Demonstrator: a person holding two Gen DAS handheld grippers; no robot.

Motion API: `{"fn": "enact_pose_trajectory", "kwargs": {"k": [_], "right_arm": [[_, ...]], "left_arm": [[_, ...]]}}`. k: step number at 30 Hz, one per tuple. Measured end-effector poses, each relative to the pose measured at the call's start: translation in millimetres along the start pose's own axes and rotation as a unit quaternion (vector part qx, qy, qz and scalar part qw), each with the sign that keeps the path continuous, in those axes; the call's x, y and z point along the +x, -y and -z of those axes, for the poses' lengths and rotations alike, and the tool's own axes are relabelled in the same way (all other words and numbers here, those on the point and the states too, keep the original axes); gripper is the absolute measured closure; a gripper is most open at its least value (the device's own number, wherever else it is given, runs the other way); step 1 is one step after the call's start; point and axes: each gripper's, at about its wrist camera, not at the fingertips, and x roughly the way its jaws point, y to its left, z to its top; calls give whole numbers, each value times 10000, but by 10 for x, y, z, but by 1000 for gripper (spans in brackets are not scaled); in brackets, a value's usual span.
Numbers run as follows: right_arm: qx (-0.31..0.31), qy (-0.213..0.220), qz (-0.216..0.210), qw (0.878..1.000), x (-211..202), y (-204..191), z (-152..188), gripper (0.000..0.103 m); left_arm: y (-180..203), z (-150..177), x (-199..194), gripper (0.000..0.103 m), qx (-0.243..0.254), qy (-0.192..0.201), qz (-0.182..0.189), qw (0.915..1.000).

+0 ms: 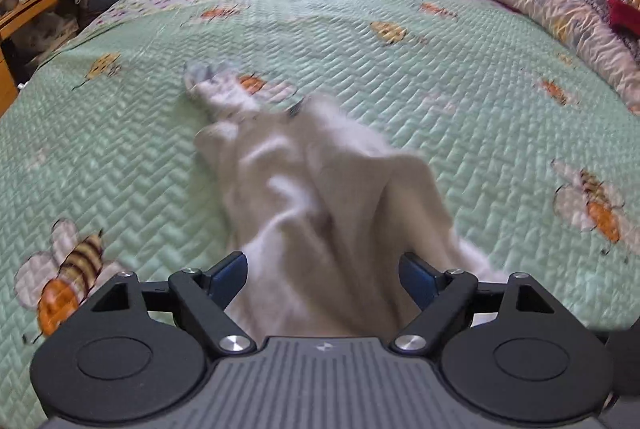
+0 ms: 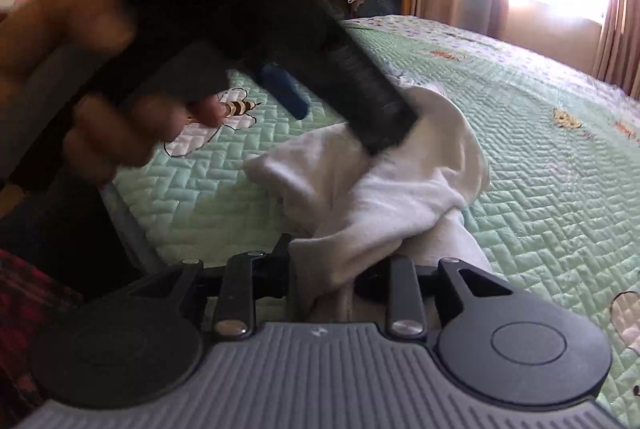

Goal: Fold clothes

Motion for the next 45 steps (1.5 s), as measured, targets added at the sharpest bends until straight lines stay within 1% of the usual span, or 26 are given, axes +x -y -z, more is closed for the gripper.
{"fn": "enact_pose_trajectory", "kwargs": {"k": [3,4,5,6,7,9,10,11,14,16,18,22,24,25,26,29,31,32,34,35,38,41,42,43,44,45], "right_arm": [[10,43,6,10000,-24,4,16,68],[-12,50,6,10000,-26,2,16,67],[-27,44,-4,10000,-20,10,13,66],[-7,50,-23,10000,-43,1,31,64],[89,78,-100,9999,-69,33,36,64],[283,134,-257,9992,-120,98,47,60],[431,176,-372,9982,-155,148,55,56],[590,228,-482,9968,-195,205,66,52],[1357,406,-774,9869,-314,454,127,49],[2019,532,-969,9732,-385,655,180,49],[2663,657,-1152,9547,-456,855,231,43],[3301,996,-994,9334,-550,1101,225,42],[3644,1223,-995,9178,-614,1266,213,39],[3749,1281,-972,9130,-621,1326,176,39],[3799,1250,-850,9126,-612,1368,132,38],[3793,885,-144,9209,-503,1407,-8,36],[3943,426,234,9177,-379,1436,-56,34],[4081,264,308,9120,-330,1444,-33,33],[4204,6,300,9069,-231,1437,18,33],[4173,-56,329,9081,-206,1413,32,33],[4041,60,218,9145,-154,1399,-65,33],[4040,172,-188,9144,40,1523,-253,29],[4051,126,-387,9134,156,1556,-315,26],[4054,13,-561,9124,285,1589,-370,26],[4072,-111,-627,9111,428,1607,-410,26],[4086,-204,-550,9108,509,1617,-437,26]], "left_arm": [[70,-62,206,15,82,-206,-119,9997],[62,-58,280,23,-1,-327,-90,9994],[34,-40,328,44,-128,-414,25,9991],[3,-9,335,56,-221,-441,100,9987],[-29,23,336,73,-306,-459,165,9983],[-70,90,290,82,-238,-357,130,9990],[-78,125,257,88,-188,-322,129,9992],[-83,161,222,91,-138,-292,133,9994],[-99,267,118,91,13,-202,146,9997],[-93,337,68,91,138,-175,167,9996],[-53,382,67,91,342,-190,102,9992],[18,413,90,89,531,-229,27,9983],[-46,461,13,88,474,-237,92,9986],[-83,458,-7,87,395,-245,158,9988],[-119,449,-23,87,313,-253,225,9989],[-213,441,-63,87,131,-286,228,9992],[-241,459,-92,86,35,-289,205,9994],[-263,461,-109,82,-5,-289,184,9994],[-305,465,-141,81,-85,-290,143,9994],[-314,464,-156,79,-104,-281,96,9995],[-360,440,-163,74,-216,-305,-14,9993],[-377,438,-181,73,-330,-344,-41,9989],[-364,443,-204,72,-342,-348,-64,9988],[-360,443,-231,68,-340,-341,-99,9988],[-360,443,-259,65,-336,-332,-137,9988],[-372,439,-286,64,-334,-310,-182,9988]]}}
